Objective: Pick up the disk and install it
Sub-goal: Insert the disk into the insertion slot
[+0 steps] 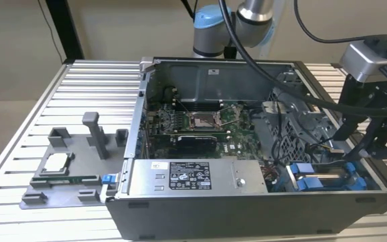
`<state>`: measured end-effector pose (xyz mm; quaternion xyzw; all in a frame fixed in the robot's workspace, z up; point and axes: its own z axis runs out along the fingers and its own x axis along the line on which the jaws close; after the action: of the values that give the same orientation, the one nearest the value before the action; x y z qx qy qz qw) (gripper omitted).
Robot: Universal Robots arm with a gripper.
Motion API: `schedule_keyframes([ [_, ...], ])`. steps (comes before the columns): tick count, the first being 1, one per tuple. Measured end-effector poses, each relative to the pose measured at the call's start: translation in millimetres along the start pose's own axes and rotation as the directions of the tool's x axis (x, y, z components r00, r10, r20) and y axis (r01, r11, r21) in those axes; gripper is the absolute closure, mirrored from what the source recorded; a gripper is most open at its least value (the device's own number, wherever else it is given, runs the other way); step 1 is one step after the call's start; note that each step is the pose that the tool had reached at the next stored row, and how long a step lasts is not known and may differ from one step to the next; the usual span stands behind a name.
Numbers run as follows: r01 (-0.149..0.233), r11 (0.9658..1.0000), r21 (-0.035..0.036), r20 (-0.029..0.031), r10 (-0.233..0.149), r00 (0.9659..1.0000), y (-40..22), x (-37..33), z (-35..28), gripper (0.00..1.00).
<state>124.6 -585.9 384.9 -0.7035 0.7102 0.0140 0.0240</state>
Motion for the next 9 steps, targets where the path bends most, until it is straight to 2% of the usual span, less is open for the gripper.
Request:
schedule_keyframes([
  [5,-0.007,1.0000,0.0027,0.0005,0.007,1.0000,0.3,-7.0,7.6,0.00],
  [9,-0.016,0.9999,0.0046,0.0004,0.016,0.9999,0.4,-11.4,11.3,0.00],
])
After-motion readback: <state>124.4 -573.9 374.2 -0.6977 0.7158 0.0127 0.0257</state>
